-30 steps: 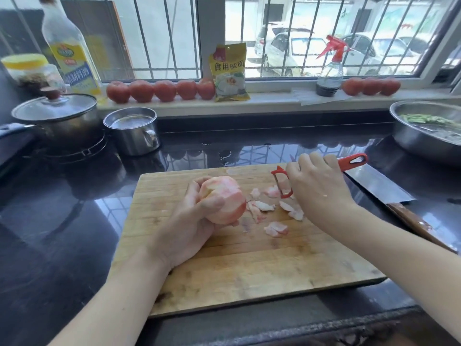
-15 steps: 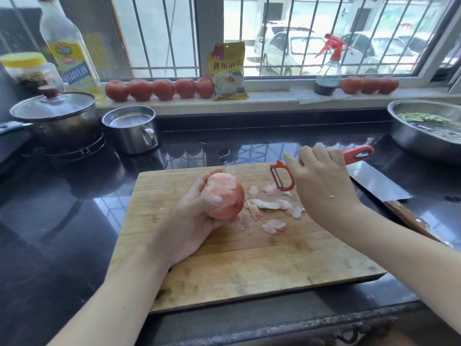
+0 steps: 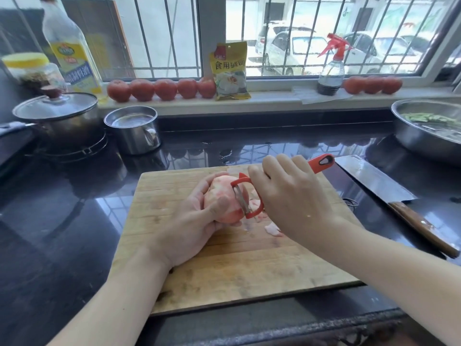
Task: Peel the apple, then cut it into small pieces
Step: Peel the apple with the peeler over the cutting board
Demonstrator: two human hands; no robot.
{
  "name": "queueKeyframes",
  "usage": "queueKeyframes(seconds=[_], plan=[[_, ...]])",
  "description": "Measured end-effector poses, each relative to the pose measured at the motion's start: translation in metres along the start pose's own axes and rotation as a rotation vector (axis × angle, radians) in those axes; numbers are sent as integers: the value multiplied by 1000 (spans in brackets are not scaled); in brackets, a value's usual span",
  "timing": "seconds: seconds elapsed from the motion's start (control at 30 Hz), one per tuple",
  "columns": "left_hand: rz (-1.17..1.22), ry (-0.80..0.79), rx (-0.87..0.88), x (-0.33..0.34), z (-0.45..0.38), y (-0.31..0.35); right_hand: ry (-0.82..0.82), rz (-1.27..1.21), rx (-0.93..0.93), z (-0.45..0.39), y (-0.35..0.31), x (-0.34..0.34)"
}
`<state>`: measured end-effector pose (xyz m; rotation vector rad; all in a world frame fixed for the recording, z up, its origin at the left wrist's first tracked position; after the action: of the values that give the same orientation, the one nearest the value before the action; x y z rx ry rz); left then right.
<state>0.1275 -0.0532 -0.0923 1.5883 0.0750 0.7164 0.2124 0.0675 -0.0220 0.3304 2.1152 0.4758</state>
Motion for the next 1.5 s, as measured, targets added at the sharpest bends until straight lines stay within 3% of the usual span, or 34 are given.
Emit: queueKeyframes(seconds=[0.1,0.3,0.47,0.57,0.77,1.13,1.37,1.5], plan=[[29,-24,-11,0,0,1,47,18,-29,3,6,9],[91,1,-13,-1,2,0,12,125,121,25,50,34],[65,8,-46,-1,-2,0,-221,115,133,34,43,34],[36,17,-45,0,0,0,-198,41,169,30,43,25],[-36,-11,-31,6,1,1,-131,-62,-75,5,4,-13],[-148,-18,-33,7,4,3,-88,-2,-179,4,3,-13],[-76,39,-43,1,3,1,99,47,194,26,37,-2],[-6,20,-66,0,-1,-2,-76,47,264,42,48,19]])
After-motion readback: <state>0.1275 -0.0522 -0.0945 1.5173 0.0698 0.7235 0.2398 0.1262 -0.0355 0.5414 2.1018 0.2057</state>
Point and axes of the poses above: each hand's wrist, its own z-axis away from the middle knuckle, its own x-axis out of the palm, y = z × x, the point moved 6 cm from there along -z, towards the middle knuckle, and after that the axes turned 5 degrees about -x, right-handed, at the moved point
